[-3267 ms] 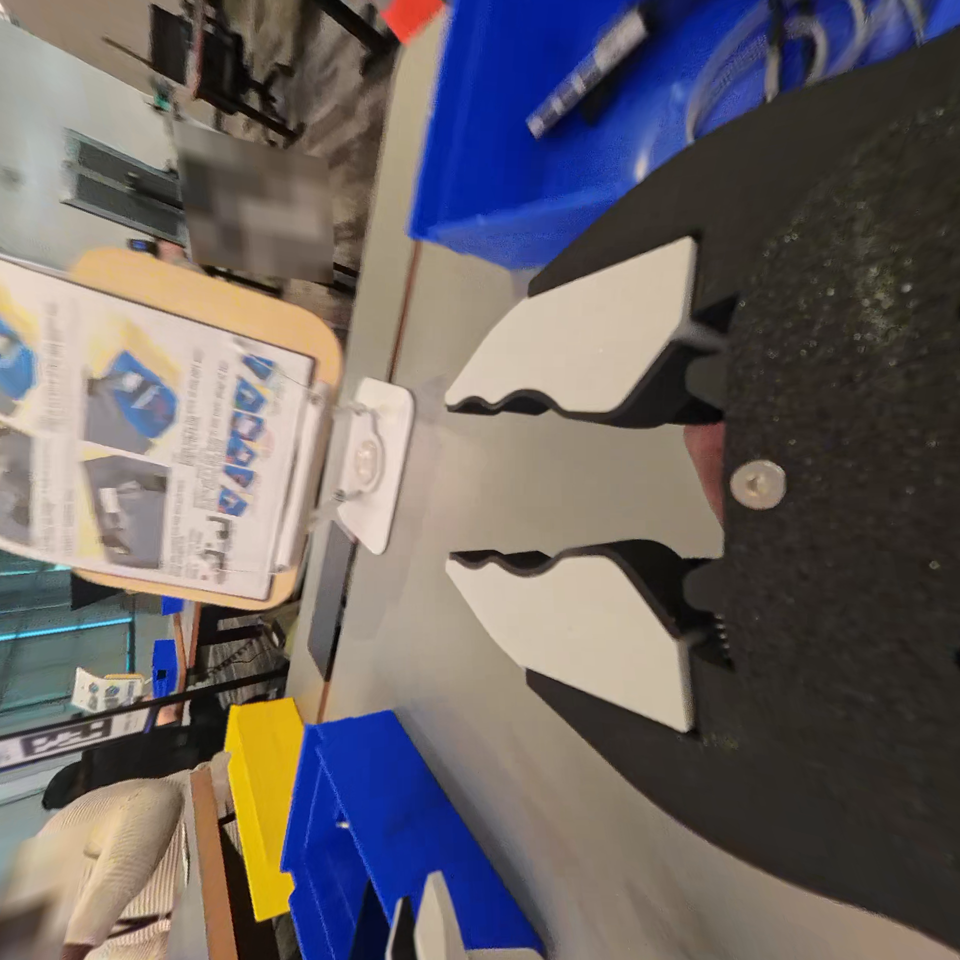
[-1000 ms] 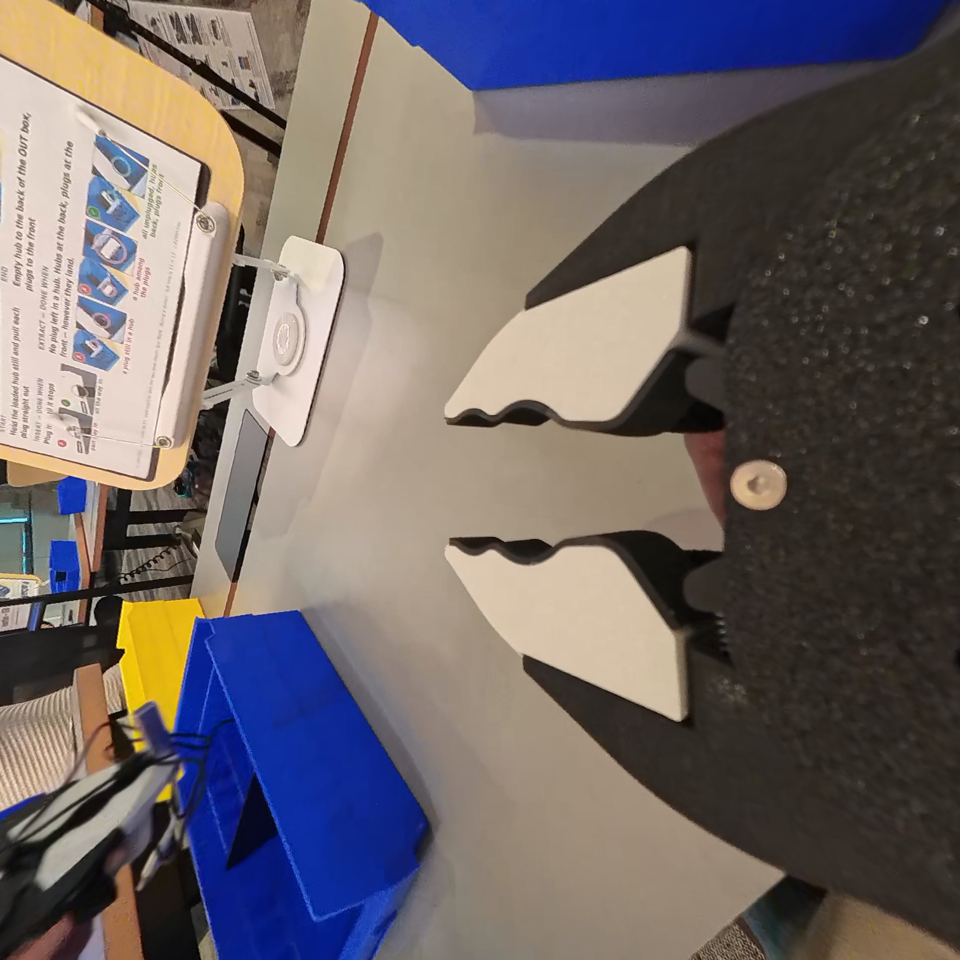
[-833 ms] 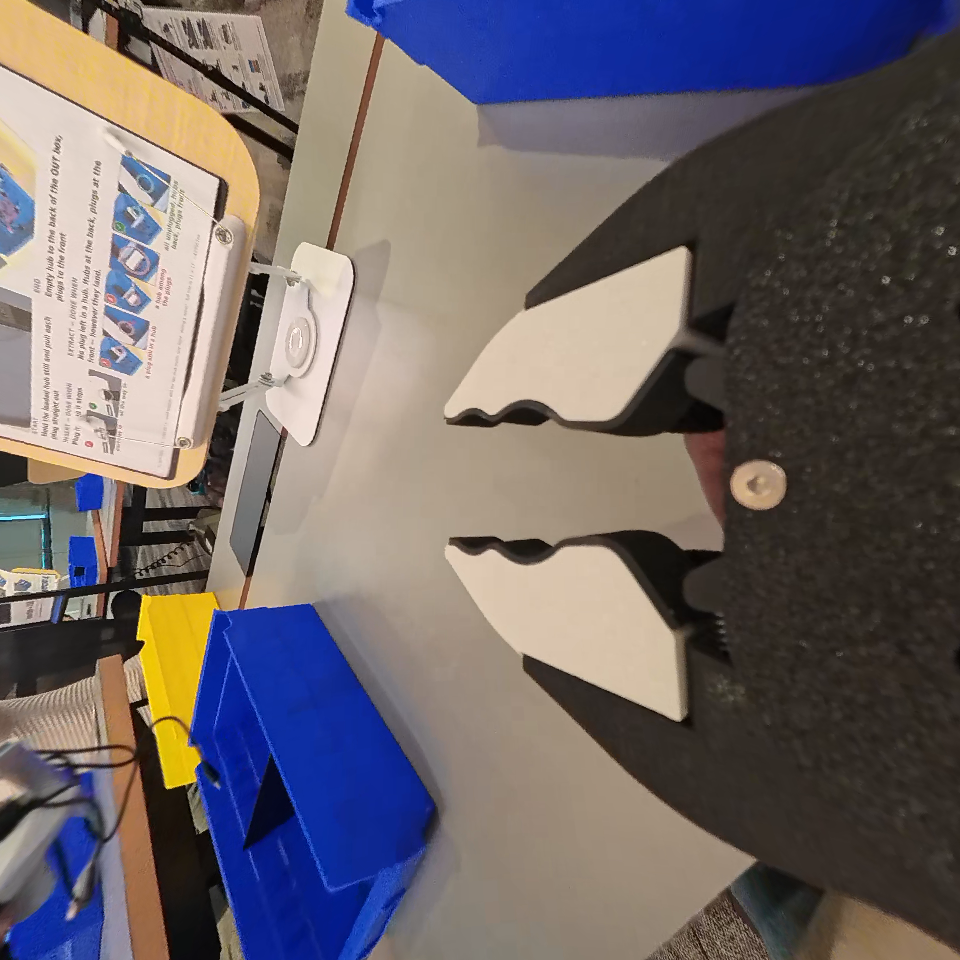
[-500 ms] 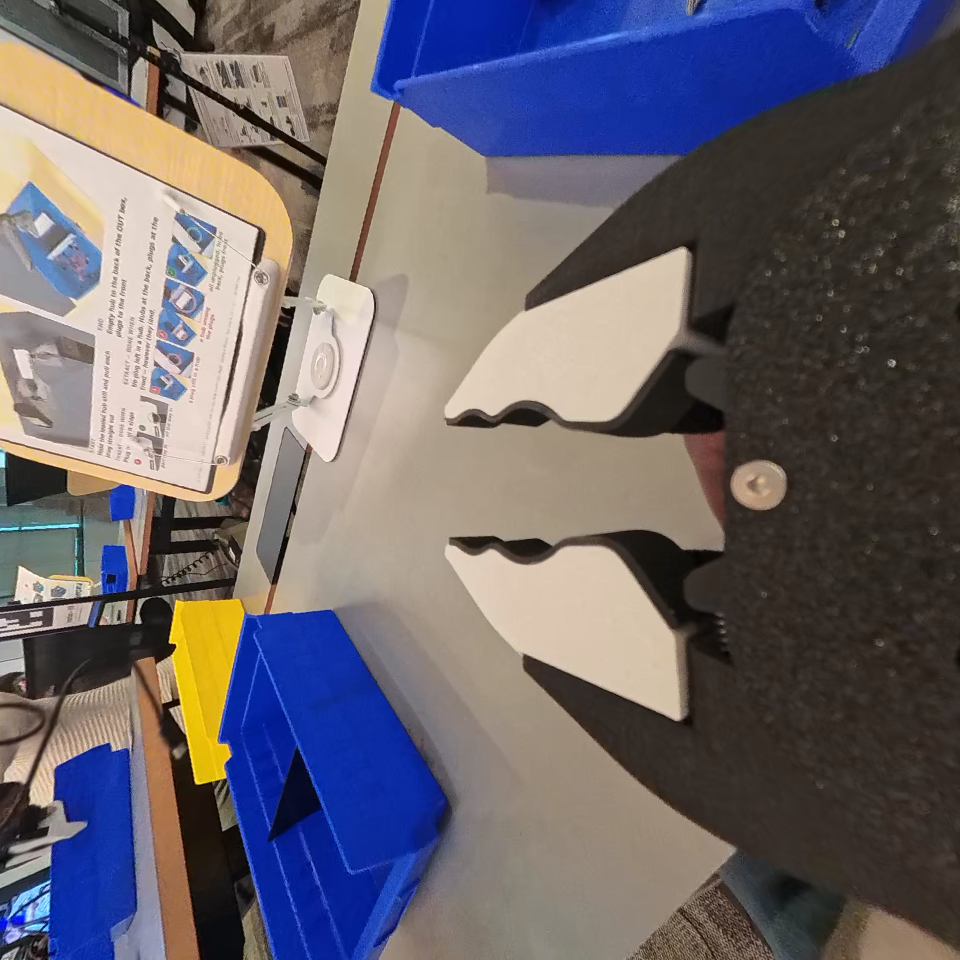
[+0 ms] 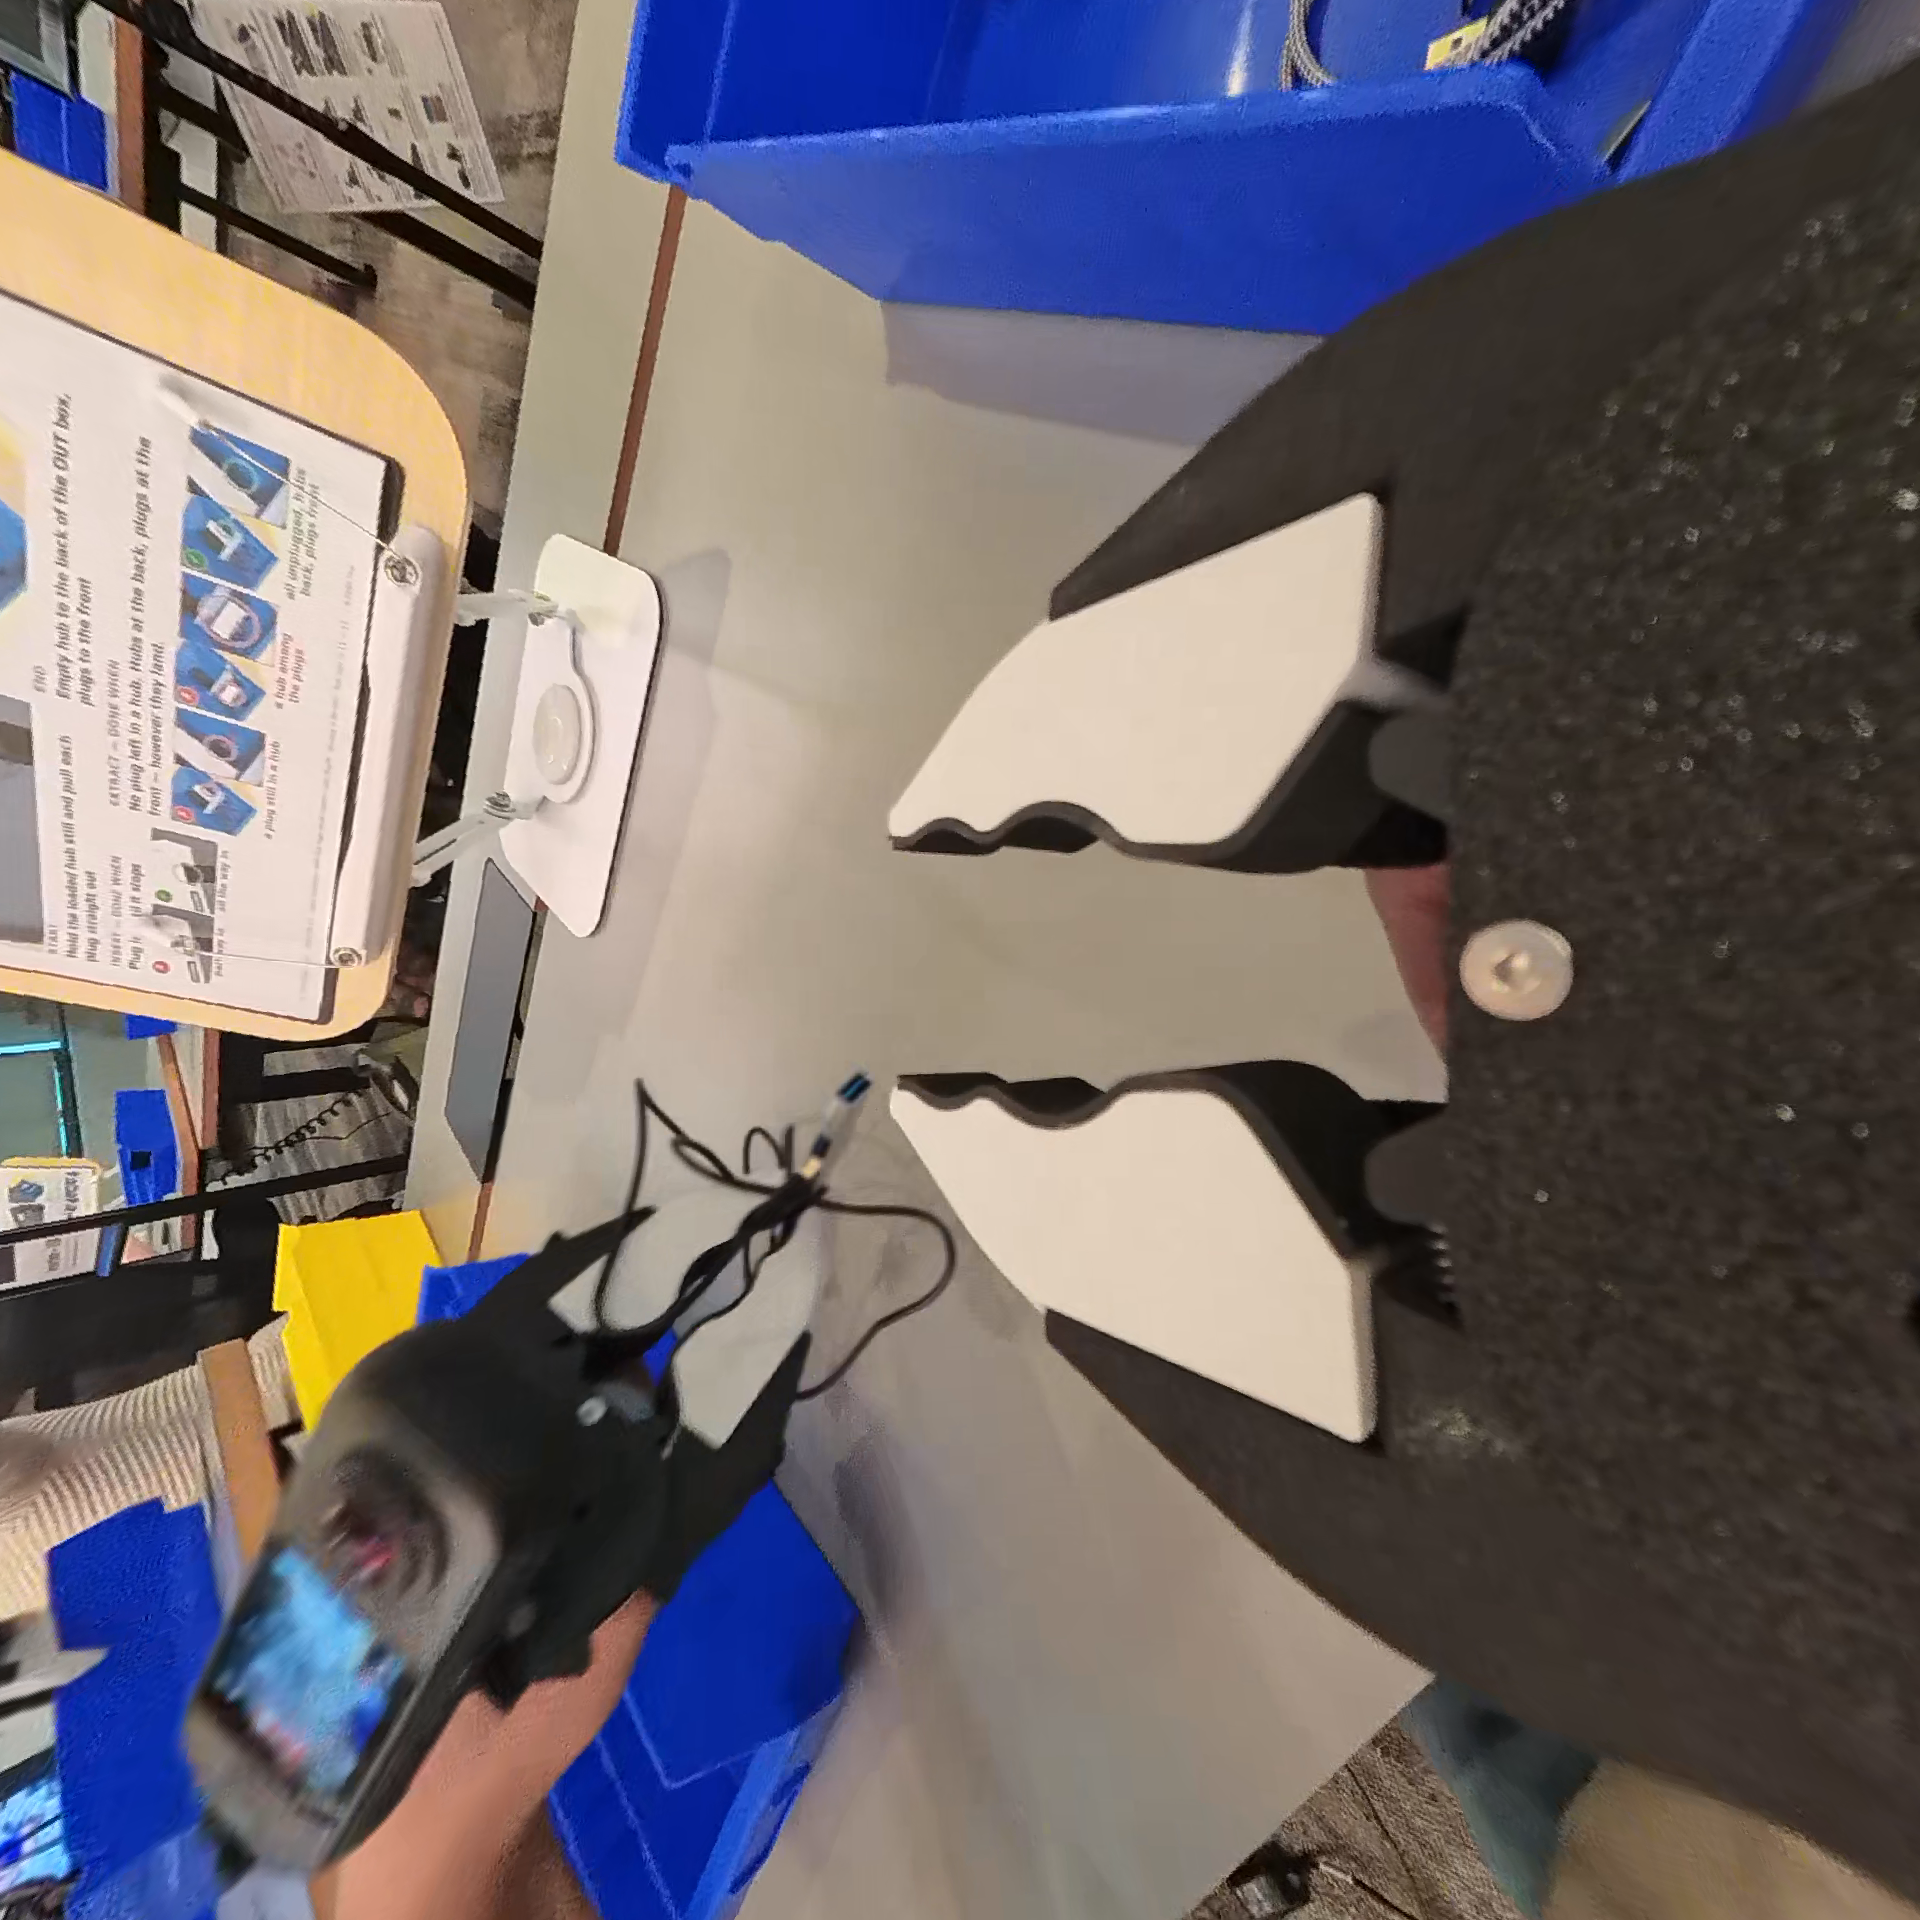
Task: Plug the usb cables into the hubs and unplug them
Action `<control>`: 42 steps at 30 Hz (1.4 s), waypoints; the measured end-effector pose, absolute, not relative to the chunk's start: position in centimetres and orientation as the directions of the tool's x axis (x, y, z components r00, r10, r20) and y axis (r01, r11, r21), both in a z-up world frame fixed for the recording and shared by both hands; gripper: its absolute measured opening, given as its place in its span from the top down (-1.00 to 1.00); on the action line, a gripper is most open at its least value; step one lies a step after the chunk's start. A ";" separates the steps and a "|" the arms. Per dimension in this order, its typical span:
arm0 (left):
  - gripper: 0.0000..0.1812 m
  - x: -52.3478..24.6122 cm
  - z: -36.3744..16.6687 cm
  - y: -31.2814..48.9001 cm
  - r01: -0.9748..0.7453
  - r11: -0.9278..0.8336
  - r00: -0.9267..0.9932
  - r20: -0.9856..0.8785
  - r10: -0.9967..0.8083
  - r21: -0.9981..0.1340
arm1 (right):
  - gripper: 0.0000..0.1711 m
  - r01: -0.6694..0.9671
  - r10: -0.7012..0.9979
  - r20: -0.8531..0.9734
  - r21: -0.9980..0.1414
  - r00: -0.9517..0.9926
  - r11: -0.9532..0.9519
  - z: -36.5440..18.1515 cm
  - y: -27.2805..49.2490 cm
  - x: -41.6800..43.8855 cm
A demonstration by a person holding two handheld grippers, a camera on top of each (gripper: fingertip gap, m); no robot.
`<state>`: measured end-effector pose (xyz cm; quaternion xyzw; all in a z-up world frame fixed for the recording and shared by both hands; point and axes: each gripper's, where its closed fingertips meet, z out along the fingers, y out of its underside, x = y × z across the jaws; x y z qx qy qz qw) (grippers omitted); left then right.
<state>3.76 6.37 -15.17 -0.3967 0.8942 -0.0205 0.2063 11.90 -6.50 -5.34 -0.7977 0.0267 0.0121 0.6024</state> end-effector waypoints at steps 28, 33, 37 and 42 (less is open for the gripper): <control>0.48 -3.7 -9.0 -0.1 -0.640 0.419 -0.363 -0.227 -0.904 -0.644 | 0.54 -0.063 0.085 -0.111 -0.896 0.990 -0.439 -10.2 -6.1 10.8; 0.53 -0.8 -9.5 3.8 -0.693 0.468 -0.359 -0.301 -0.884 -0.549 | 0.55 -0.053 0.089 -0.103 -0.894 0.991 -0.446 -10.3 -6.1 10.8; 0.54 0.0 -14.4 6.0 -0.768 0.531 -0.502 -0.178 -0.846 -0.358 | 0.56 -0.054 0.092 -0.104 -0.896 0.990 -0.441 -10.0 -6.3 10.7; 0.62 -2.0 -18.4 8.2 -0.844 0.510 -0.508 -0.060 -0.859 -0.168 | 0.57 -0.043 0.095 -0.094 -0.897 0.991 -0.440 -9.9 -6.4 10.6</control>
